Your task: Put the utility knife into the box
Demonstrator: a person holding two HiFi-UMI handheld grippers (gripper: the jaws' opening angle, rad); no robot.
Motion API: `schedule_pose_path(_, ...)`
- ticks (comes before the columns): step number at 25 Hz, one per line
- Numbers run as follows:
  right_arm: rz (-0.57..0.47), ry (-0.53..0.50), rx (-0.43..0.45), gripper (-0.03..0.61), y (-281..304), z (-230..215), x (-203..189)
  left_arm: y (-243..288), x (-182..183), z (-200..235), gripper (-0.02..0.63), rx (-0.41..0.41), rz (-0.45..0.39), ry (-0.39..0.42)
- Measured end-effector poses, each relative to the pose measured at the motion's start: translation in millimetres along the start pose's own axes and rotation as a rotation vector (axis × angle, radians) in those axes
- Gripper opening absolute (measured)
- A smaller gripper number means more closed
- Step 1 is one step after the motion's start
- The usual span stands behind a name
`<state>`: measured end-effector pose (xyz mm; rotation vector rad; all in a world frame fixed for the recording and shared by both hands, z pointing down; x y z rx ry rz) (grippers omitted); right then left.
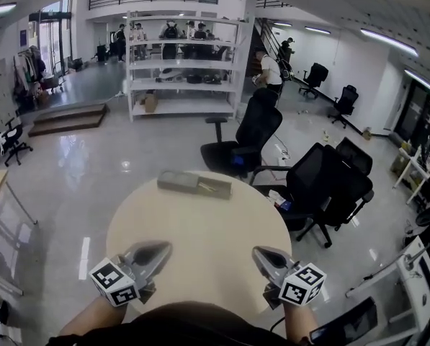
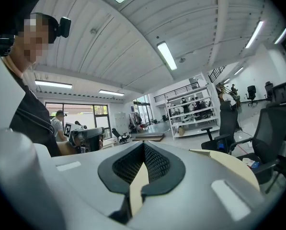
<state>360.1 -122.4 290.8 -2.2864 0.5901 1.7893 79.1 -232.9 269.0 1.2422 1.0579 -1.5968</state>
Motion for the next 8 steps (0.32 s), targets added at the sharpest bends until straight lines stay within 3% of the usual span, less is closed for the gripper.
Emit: schedule_pose_path(8, 0.020, -0.004, 0.027, 0.012, 8.2, -2.1, 0.1, -4.3, -5.3, 4.1, 0.000, 0.022, 0.002, -0.015)
Point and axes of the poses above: the fingertips, and each gripper's own axes: y forward along the fingers, z to its left, x out of its top, the point moved 6 cm from there along -y, backward along the fingers, and after that the axes turned 1 degree about y, right-handed, at the moved point
